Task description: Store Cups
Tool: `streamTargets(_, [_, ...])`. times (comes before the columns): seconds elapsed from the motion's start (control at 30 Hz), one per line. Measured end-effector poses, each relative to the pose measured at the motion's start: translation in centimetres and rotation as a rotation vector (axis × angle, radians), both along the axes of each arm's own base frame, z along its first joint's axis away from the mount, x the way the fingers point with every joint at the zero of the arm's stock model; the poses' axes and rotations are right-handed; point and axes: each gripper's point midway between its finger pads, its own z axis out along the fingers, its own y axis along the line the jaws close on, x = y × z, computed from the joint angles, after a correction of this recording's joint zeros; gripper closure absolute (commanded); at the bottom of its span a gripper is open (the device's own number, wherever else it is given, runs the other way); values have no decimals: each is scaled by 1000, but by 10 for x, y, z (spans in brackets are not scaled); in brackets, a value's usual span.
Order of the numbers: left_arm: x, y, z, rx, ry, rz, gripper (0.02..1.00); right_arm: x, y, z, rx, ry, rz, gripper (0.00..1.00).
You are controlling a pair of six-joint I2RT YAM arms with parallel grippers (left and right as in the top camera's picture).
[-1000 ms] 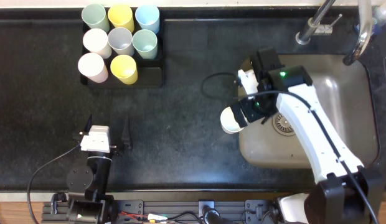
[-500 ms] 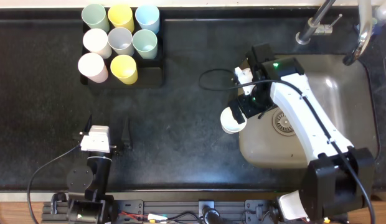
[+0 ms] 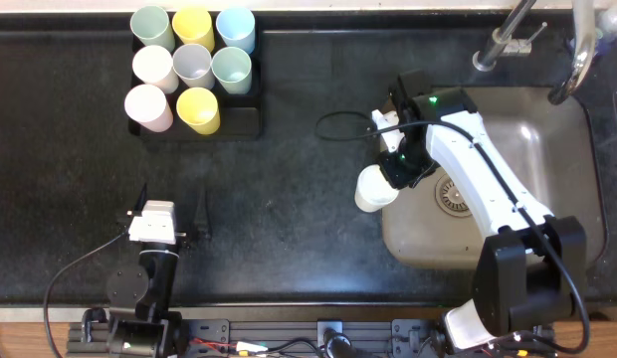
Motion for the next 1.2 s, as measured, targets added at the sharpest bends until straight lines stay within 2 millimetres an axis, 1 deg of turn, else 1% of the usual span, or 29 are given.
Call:
streamTargets(0.13, [0, 0, 0, 0, 0, 0, 20, -2, 9, 3, 47, 10, 0, 956])
streamTargets(0.27, [0, 0, 0, 0, 0, 0, 20, -6, 11, 5, 52, 30, 2, 958])
streamTargets(0.33, [0, 0, 0, 0, 0, 0, 20, -14, 12, 13, 43, 63, 10, 956])
streamTargets(0.4, [0, 0, 0, 0, 0, 0, 20, -15, 15, 32, 31, 65, 26, 958])
streamTargets(0.43, [0, 0, 0, 0, 0, 0, 20, -9, 19, 47, 28, 39, 35, 956])
streamTargets(0.5, [0, 0, 0, 0, 0, 0, 23, 8, 31, 81, 41, -55, 56, 956])
streamTargets(0.53, [0, 0, 0, 0, 0, 0, 20, 21, 39, 104, 58, -128, 68, 956])
streamTargets(0.6, [0, 0, 0, 0, 0, 0, 20, 38, 59, 151, 102, -271, 98, 958])
streamTargets(0.67, [0, 0, 0, 0, 0, 0, 20, 45, 82, 195, 150, -392, 139, 958])
streamTargets(0.7, [0, 0, 0, 0, 0, 0, 20, 45, 95, 214, 176, -440, 163, 958])
streamTargets(0.77, [0, 0, 0, 0, 0, 0, 20, 46, 122, 240, 220, -508, 215, 961])
streamTargets(0.8, [0, 0, 0, 0, 0, 0, 20, 47, 135, 246, 234, -531, 239, 958])
streamTargets(0.87, [0, 0, 0, 0, 0, 0, 20, 52, 163, 246, 240, -557, 282, 958])
streamTargets(0.9, [0, 0, 0, 0, 0, 0, 20, 56, 177, 239, 232, -558, 302, 961])
streamTargets(0.93, [0, 0, 0, 0, 0, 0, 20, 59, 189, 230, 221, -550, 317, 958])
streamTargets(1.0, [0, 0, 0, 0, 0, 0, 20, 67, 208, 204, 187, -521, 335, 961])
streamTargets(1.03, [0, 0, 0, 0, 0, 0, 20, 70, 215, 190, 166, -503, 341, 958])
streamTargets(1.1, [0, 0, 0, 0, 0, 0, 20, 76, 223, 169, 137, -476, 345, 961])
streamTargets(1.17, [0, 0, 0, 0, 0, 0, 20, 82, 226, 156, 119, -466, 341, 961])
streamTargets(1.2, [0, 0, 0, 0, 0, 0, 23, 84, 226, 154, 115, -468, 337, 958])
